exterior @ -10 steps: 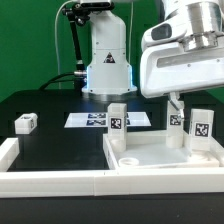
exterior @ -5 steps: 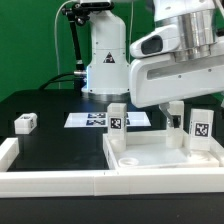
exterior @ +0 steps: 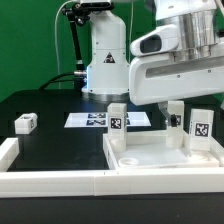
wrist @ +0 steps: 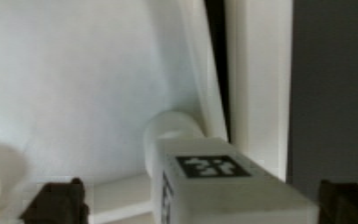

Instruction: Assemble square table

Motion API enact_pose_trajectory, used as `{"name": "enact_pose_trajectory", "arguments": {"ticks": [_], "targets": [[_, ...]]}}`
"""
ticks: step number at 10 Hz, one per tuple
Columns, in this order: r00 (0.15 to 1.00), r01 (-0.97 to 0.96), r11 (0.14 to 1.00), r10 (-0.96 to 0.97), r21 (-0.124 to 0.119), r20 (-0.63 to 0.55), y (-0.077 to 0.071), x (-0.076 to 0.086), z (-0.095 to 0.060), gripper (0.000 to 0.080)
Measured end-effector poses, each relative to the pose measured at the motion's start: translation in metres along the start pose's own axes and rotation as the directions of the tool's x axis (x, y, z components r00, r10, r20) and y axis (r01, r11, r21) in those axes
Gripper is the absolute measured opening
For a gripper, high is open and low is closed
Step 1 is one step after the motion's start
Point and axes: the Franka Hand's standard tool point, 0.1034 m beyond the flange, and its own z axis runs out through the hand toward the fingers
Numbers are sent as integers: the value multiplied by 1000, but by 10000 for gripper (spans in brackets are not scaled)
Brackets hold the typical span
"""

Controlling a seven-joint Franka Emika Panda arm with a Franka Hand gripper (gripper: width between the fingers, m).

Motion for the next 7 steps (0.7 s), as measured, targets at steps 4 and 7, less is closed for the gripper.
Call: {"name": "enact_pose_trajectory", "arguments": {"ticks": [4,7], "targets": [[1000,-5,1000,5,-12,-4,-9,-2,1,648],[1000,-3,1000,3,-13,-2,-9,-2,2,532]]}}
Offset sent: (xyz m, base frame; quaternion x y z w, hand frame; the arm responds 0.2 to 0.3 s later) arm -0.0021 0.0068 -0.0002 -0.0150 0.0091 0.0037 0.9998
